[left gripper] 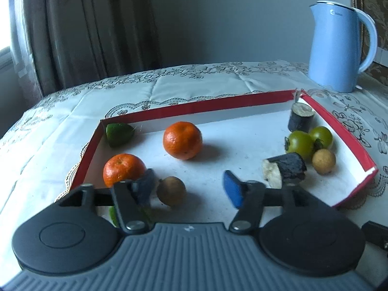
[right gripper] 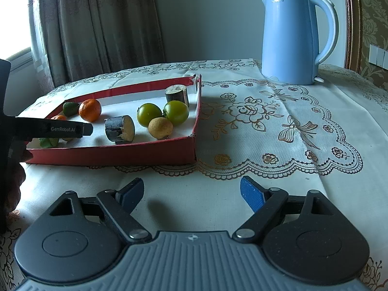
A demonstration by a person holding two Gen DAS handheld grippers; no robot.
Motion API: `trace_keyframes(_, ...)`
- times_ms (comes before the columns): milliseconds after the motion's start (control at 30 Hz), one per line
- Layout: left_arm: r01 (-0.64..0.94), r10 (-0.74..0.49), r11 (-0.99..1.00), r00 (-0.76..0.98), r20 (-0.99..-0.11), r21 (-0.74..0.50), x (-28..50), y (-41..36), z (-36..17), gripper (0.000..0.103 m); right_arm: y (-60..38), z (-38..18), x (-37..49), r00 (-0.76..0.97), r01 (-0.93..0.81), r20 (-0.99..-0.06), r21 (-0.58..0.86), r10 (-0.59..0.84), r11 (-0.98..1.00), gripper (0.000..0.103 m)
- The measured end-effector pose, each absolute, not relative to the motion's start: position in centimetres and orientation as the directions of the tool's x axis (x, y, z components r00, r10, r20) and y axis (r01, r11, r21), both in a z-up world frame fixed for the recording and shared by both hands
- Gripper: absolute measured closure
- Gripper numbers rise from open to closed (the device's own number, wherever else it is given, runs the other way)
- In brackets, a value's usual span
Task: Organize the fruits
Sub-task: 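Carry the brown fruit into the red tray and open the left gripper, then withdraw the left gripper from the tray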
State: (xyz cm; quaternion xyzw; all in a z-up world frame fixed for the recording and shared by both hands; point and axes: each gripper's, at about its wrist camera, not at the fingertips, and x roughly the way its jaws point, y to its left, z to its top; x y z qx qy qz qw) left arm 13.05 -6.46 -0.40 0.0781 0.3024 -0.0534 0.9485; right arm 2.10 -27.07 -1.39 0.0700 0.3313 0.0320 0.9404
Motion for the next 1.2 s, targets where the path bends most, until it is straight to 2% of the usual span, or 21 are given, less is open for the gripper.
trace_keyframes(67, 0.155, -0.061, 0.981, 0.812, -0.580, 0.114, 12.7, -6.6, -0.3, 0.025, -27.1, -1.4, 2.1, 0.778, -0.014, -0.619, 0.153, 0.107, 0.988, 0.016)
trace_keyframes(300, 0.132, -0.049, 0.986, 0.819, -0.572, 0.104, 11.3, -5.9, 0.2, 0.023, -27.0, -1.4, 2.1, 0.778, -0.014, -0.620, 0.153, 0.107, 0.988, 0.016)
trace_keyframes(400, 0.120, -0.038, 0.987, 0.826, -0.563, 0.110, 10.3, -5.5, 0.6, 0.017, -27.0, -1.4, 2.1, 0.778, -0.014, -0.620, 0.153, 0.107, 0.988, 0.016)
trace_keyframes(600, 0.084, -0.026, 0.994, 0.821, -0.571, 0.076, 8.5, -4.2, 1.4, 0.014, -27.0, -1.4, 2.1, 0.777, -0.014, -0.621, 0.150, 0.106, 0.989, 0.016)
trace_keyframes(700, 0.065, -0.026, 0.997, 0.819, -0.574, 0.048, 6.9, -3.5, 2.1, 0.008, -26.9, -1.4, 2.2, 0.776, -0.014, -0.623, 0.141, 0.100, 0.990, 0.016)
trace_keyframes(800, 0.055, -0.042, 0.998, 0.817, -0.575, 0.005, 5.1, -2.7, 2.6, 0.006, -26.6, -1.3, 1.9, 0.778, 0.048, -0.628, 0.103, 0.027, 0.994, 0.014)
trace_keyframes(967, 0.019, -0.016, 1.000, 0.817, -0.576, 0.000, 2.7, -1.9, 3.0, 0.001, -25.4, -0.7, 0.1, 0.772, 0.084, -0.634, 0.161, 0.038, 0.983, 0.013)
trace_keyframes(1100, 0.006, -0.001, 1.000, 0.823, -0.568, 0.007, 1.3, -1.6, 3.5, 0.000, -22.0, 1.0, -1.3, 0.800, 0.074, -0.599, 0.039, -0.036, 0.996, 0.011)
trace_keyframes(1200, -0.011, 0.030, 0.999, 0.837, -0.546, 0.038, 0.3, -1.6, 3.9, 0.000, -19.3, 2.1, -2.4, 0.833, 0.075, -0.546, -0.057, -0.094, 0.996, 0.000)
